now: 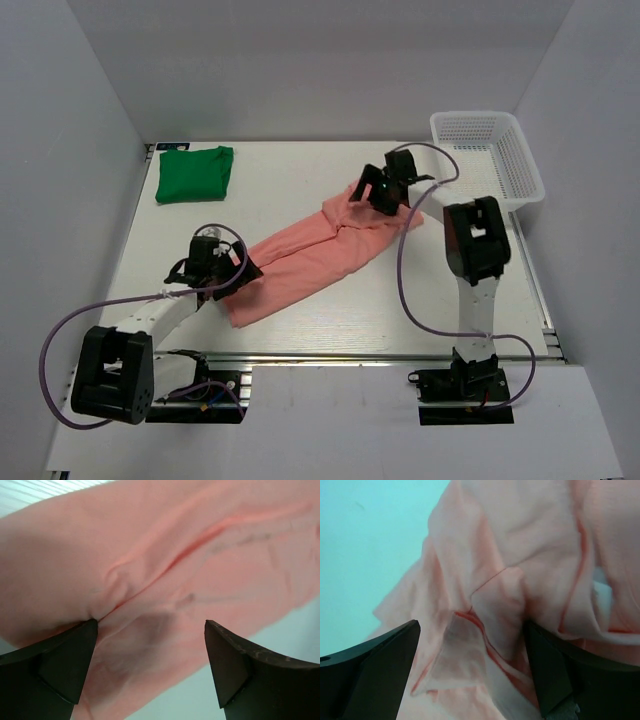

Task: Fold and stack the t-shirts
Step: Rotate the tshirt 90 degrees

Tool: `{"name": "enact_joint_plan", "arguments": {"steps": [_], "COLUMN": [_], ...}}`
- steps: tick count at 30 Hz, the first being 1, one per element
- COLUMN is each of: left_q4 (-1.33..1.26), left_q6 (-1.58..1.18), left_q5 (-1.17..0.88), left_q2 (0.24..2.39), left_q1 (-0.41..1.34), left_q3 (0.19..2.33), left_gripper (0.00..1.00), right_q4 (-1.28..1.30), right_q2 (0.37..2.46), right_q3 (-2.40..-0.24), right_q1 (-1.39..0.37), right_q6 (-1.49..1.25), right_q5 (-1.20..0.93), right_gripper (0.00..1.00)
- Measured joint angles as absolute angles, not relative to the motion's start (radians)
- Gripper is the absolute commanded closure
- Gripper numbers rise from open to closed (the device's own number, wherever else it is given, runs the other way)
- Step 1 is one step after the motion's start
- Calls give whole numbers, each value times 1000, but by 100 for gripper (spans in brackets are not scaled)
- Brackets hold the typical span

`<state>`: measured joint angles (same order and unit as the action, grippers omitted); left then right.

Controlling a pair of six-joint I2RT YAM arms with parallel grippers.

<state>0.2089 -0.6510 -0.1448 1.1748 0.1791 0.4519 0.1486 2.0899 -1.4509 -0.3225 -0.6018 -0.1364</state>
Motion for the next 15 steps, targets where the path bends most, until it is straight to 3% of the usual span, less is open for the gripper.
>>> {"name": "enact_joint_plan", "arguments": {"steps": [4,15], "left_q4": [191,192], "left_q6": [-655,-617], "left_q5": [-250,-521], "left_q2": [1176,1401], "left_q1": [252,635], "left_q3": [430,562], "left_gripper": [0,0], "right_q4": [146,142], "right_q2": [2281,2535], "right_q3": [-1716,-2089], "right_q1": [-323,-382], "right_q6": [-583,-511], "right_q5": [-256,-411], "right_gripper": [10,10]}}
